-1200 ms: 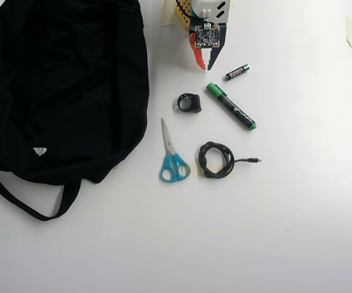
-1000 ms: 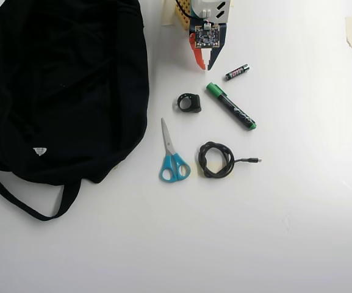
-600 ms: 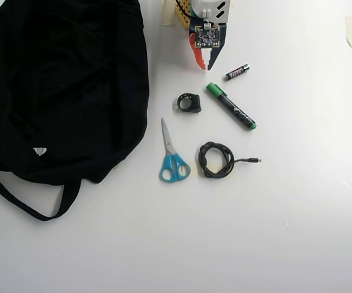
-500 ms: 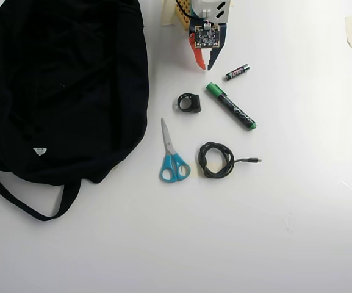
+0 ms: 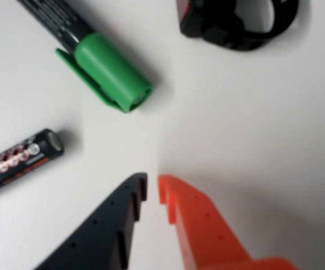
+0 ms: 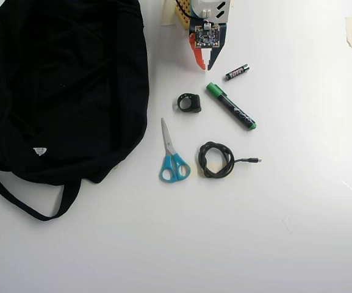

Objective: Put the green marker into the black bag

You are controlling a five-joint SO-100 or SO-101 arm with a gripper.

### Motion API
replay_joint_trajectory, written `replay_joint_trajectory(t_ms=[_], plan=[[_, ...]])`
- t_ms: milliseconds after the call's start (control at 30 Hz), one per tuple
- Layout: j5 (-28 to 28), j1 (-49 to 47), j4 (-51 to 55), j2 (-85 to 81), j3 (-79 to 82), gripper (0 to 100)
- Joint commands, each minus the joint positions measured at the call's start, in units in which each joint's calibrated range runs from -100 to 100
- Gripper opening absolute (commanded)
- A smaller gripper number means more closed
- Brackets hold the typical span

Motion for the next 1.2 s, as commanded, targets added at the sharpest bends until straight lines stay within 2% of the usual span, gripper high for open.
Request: replay_joint_trajectory(t_ms=[0, 867, 1167], plan=[[0.3, -0.1, -0.3, -0.4, 1.4, 2], [-0.2, -0.7, -1.1, -0.2, 0.5, 2], [-0.3, -1.5, -14.5, 7.6, -4.3, 2]])
